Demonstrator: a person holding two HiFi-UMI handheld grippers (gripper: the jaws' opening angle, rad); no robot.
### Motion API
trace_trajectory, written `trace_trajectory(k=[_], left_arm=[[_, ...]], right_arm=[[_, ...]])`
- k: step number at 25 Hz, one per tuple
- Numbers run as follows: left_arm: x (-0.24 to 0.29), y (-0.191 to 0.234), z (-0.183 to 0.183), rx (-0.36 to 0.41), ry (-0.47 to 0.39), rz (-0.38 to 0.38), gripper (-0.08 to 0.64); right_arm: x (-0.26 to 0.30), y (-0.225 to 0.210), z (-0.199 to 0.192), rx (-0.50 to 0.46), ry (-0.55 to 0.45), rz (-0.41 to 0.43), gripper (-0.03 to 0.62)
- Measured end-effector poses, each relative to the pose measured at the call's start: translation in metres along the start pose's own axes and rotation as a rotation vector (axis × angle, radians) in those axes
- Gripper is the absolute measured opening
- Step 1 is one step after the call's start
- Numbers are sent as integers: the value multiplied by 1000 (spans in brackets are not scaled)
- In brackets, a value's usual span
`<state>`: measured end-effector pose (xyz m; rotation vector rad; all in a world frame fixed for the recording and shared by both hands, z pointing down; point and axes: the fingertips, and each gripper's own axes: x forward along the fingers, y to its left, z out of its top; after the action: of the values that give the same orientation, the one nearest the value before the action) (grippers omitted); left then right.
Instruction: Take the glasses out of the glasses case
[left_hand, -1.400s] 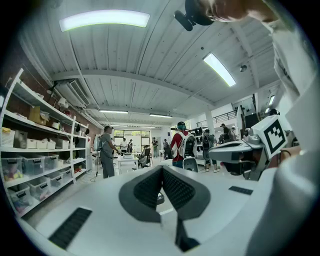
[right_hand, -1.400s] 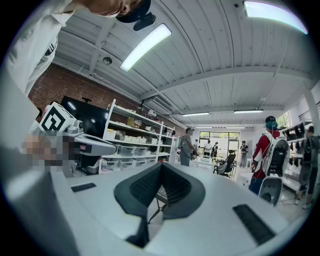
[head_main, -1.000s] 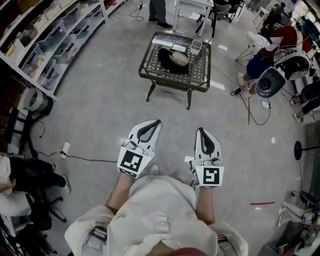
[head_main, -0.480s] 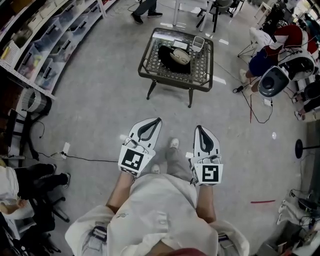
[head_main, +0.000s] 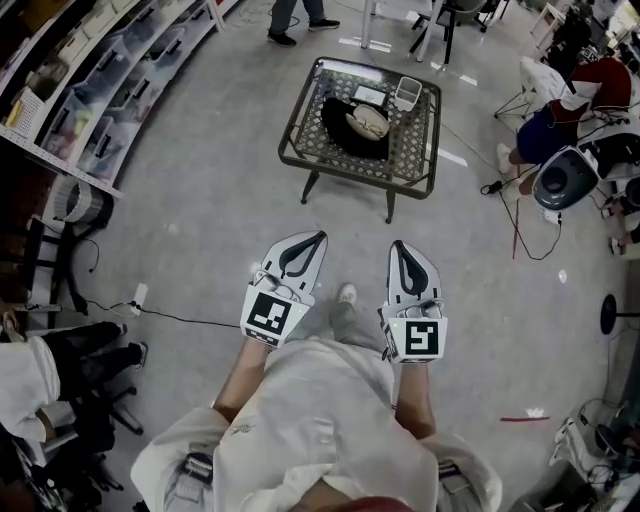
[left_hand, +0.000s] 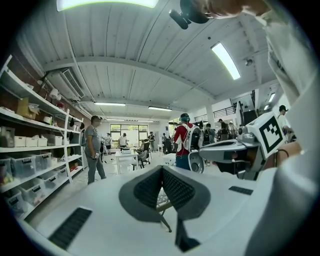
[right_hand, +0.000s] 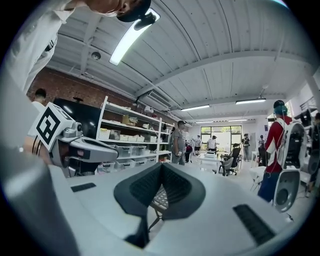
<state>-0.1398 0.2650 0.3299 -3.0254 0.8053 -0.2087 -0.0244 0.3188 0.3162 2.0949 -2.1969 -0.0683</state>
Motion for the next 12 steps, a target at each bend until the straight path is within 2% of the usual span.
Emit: trace_trajectory(k=[9, 12], left_arm=[[83, 18, 9, 9, 29, 39, 14], [105, 24, 10, 11, 33, 58, 14]], right_arm=[[58, -66, -11, 45, 1, 41, 6], [74, -82, -11, 30, -5, 62, 6]])
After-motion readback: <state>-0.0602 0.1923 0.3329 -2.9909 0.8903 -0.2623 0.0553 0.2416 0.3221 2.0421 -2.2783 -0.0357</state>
